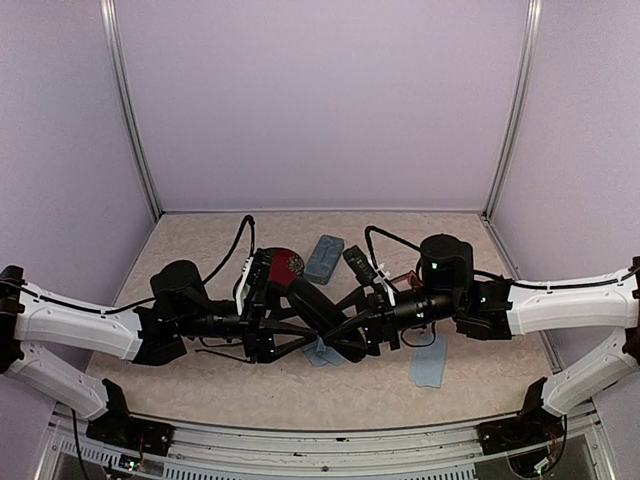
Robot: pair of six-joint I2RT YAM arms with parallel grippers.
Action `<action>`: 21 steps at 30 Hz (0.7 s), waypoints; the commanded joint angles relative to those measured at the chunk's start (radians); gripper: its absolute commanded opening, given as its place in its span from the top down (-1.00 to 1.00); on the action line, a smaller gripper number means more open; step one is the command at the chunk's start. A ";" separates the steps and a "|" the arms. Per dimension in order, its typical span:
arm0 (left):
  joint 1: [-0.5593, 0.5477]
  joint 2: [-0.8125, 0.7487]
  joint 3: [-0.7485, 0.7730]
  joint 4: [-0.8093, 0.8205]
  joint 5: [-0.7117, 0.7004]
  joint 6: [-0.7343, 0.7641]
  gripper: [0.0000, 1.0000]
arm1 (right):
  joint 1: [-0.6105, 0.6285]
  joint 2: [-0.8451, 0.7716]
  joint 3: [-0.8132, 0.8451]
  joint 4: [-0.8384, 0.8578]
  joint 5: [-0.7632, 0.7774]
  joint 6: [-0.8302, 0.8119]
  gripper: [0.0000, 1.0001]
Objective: Organize the sunglasses
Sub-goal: Pass from the right arm to the left
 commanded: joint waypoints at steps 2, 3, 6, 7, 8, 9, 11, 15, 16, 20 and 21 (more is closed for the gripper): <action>0.000 -0.002 -0.006 0.052 0.001 0.010 -0.72 | -0.010 0.017 0.006 0.071 -0.033 0.019 -0.24; -0.001 -0.001 -0.006 0.055 0.000 0.009 -0.74 | -0.010 0.019 0.005 0.076 -0.038 0.024 -0.23; -0.004 0.002 -0.004 0.057 -0.002 0.008 -0.76 | -0.010 0.027 0.007 0.079 -0.045 0.025 -0.23; -0.005 0.002 -0.003 0.059 -0.003 0.009 -0.76 | -0.009 0.029 0.007 0.080 -0.047 0.025 -0.23; -0.005 0.003 -0.003 0.058 -0.005 0.009 -0.76 | -0.010 0.032 0.007 0.081 -0.048 0.025 -0.23; -0.005 0.004 -0.003 0.058 -0.007 0.007 -0.75 | -0.008 0.034 0.007 0.082 -0.050 0.027 -0.23; -0.005 0.009 -0.001 0.059 -0.010 0.007 -0.71 | -0.009 0.037 0.007 0.085 -0.052 0.026 -0.23; -0.005 0.016 0.000 0.059 -0.011 0.001 -0.54 | -0.009 0.042 0.007 0.087 -0.055 0.028 -0.23; -0.005 0.018 0.000 0.060 -0.010 0.000 -0.48 | -0.010 0.042 0.006 0.087 -0.054 0.028 -0.23; -0.005 0.015 -0.003 0.055 -0.013 0.001 -0.23 | -0.010 0.042 0.005 0.088 -0.046 0.031 -0.24; -0.005 0.013 -0.005 0.056 -0.014 0.000 -0.18 | -0.010 0.042 0.005 0.088 -0.045 0.032 -0.25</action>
